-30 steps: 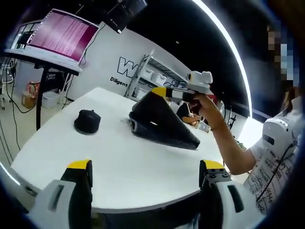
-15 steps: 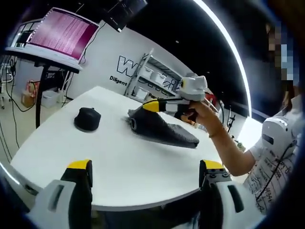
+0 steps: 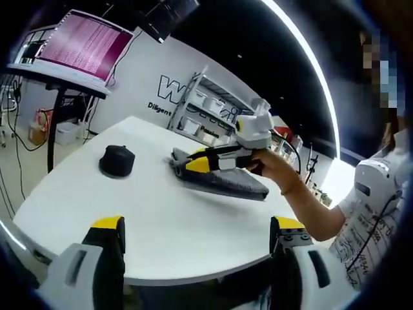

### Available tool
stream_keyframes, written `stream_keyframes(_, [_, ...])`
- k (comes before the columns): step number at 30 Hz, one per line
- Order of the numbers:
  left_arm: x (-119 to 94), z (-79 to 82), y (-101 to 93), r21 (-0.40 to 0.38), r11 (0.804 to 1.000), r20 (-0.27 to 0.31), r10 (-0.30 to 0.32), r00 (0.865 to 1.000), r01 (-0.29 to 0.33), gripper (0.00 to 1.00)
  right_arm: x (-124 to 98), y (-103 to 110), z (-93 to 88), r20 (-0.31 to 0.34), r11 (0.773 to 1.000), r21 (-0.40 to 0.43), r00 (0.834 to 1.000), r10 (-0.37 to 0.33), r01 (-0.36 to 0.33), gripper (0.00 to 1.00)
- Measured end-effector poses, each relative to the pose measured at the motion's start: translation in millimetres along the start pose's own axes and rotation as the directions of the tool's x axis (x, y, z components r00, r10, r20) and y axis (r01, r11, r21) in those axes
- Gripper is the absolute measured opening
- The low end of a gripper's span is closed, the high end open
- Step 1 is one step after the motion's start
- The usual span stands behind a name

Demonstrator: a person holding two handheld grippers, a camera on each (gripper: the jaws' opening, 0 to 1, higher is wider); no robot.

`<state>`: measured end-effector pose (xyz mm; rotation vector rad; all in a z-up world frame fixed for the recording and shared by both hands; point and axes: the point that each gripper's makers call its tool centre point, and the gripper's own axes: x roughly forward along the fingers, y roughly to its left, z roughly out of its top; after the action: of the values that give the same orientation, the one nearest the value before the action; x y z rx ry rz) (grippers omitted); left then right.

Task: Fold the towel on the table until its edges align and the towel forms a compact rectangular stack.

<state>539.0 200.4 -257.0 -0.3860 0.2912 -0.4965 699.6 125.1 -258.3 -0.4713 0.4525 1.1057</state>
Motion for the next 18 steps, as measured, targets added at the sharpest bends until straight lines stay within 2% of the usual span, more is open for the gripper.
stream_keyframes(7, [2, -0.8, -2.5, 0.004, 1.0, -0.009, -0.005, 1.0, 0.005, 0.97, -9, -8, -4.8, -0.005, 1.0, 0.004, 1.0, -0.026, 0.026, 0.55])
stream_keyframes(18, [13, 2.1, -12.7, 0.016, 1.0, -0.019, -0.027, 0.999, 0.027, 0.98, -37, -25, -30.0, -0.042, 0.996, 0.048, 0.997, -0.066, 0.068, 0.88])
